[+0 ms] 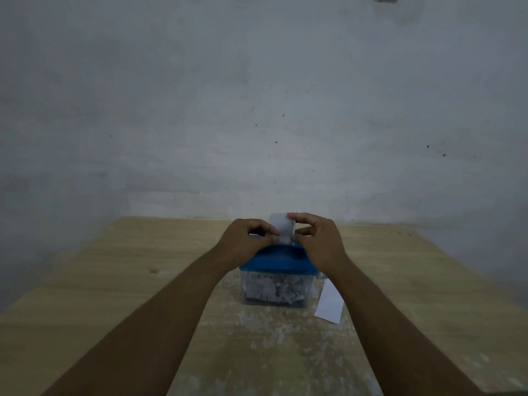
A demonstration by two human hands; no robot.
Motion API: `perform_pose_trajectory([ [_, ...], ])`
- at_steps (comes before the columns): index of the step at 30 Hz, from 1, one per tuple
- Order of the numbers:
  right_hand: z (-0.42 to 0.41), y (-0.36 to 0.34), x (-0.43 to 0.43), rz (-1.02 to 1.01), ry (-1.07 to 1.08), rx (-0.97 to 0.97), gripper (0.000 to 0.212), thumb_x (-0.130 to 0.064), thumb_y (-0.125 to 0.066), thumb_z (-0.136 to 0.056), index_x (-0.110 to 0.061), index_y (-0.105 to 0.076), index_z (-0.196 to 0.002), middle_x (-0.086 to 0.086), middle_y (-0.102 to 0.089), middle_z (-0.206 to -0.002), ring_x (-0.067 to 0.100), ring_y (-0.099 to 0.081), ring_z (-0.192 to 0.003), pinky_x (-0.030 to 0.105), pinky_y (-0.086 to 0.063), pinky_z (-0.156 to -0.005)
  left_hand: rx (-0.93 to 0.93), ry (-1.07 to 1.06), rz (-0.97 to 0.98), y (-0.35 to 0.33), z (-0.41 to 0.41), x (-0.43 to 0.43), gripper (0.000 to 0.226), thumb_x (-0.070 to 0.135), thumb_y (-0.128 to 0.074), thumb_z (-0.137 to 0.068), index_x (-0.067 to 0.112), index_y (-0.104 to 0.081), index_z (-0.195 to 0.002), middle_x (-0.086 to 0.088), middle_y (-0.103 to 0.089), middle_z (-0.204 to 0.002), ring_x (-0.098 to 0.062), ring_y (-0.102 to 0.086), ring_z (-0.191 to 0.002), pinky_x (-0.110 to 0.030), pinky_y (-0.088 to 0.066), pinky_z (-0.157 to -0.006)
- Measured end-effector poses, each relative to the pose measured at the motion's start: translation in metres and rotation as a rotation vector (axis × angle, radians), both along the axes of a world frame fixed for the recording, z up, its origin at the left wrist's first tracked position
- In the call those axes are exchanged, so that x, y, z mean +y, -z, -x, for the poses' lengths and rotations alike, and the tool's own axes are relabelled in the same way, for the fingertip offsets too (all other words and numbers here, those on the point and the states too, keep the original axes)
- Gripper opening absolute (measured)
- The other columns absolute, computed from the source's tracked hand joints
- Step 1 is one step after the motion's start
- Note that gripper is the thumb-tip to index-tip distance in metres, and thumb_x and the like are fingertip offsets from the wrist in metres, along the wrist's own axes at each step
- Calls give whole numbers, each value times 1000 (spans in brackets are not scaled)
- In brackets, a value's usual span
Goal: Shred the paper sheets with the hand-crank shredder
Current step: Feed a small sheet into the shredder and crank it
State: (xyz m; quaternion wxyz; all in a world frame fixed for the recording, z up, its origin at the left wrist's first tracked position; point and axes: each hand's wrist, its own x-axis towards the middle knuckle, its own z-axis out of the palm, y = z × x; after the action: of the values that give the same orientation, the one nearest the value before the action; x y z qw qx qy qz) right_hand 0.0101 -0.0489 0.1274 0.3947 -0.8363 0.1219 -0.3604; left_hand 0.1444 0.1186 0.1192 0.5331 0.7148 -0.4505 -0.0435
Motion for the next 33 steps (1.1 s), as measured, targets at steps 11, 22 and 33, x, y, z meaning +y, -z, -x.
perform_pose_trajectory([
  [11, 19, 27, -18, 68, 217, -45, 31, -13, -60, -103, -30, -71, -127, -15, -71, -115, 3, -64, -101, 22, -55, -85, -11, -45, -14, 20, 12, -6, 45, 51, -93, -71, 34, -84, -112, 18, -75, -115, 8, -64, -104, -10, -49, -94],
  [22, 58, 96, -25, -64, 388, 306, 25, -24, -57, -106, -24, -67, -83, -3, -73, -84, 12, -66, -75, 34, -56, -74, 19, -52, -11, 24, 15, -6, 56, 57, -95, -62, 32, -84, -111, 12, -75, -122, -5, -68, -110, -30, -58, -101],
  [33, 96, 41, -2, -497, 173, -28, 12, -8, -62, -101, -10, -74, -100, 8, -69, -80, 19, -59, -68, 38, -54, -70, 22, -42, -12, 25, 17, -8, 42, 47, -95, -71, 35, -83, -109, 20, -73, -116, 8, -64, -101, -6, -50, -80],
])
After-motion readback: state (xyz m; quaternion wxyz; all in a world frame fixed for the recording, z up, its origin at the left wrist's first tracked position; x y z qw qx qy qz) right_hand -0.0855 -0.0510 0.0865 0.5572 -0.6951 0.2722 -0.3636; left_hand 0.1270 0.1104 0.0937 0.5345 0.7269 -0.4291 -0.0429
